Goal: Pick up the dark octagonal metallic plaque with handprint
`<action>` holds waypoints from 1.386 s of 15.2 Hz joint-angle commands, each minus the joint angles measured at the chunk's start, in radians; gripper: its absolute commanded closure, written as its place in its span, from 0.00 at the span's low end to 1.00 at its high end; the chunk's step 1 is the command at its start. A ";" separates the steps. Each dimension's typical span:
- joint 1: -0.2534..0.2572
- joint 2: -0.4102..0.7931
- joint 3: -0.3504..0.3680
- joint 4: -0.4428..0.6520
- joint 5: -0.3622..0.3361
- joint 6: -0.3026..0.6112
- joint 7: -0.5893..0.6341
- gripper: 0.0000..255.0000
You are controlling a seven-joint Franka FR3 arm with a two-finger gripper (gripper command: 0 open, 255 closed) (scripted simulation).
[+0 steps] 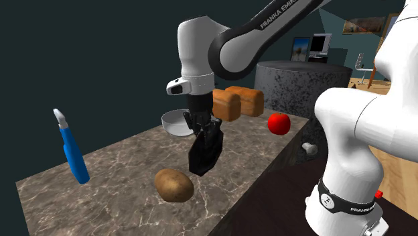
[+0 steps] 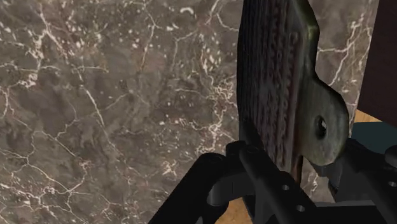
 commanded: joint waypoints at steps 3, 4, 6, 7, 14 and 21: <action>0.000 0.001 0.000 -0.001 0.000 0.002 0.000 1.00; 0.000 0.001 0.000 0.000 0.000 0.002 0.000 1.00; 0.000 0.001 0.000 -0.001 0.000 0.001 0.000 1.00; 0.000 0.001 0.000 0.000 0.000 0.001 0.000 1.00; -0.009 -0.056 0.032 0.043 -0.001 -0.097 0.006 1.00; -0.013 -0.105 0.067 0.103 0.007 -0.205 0.007 1.00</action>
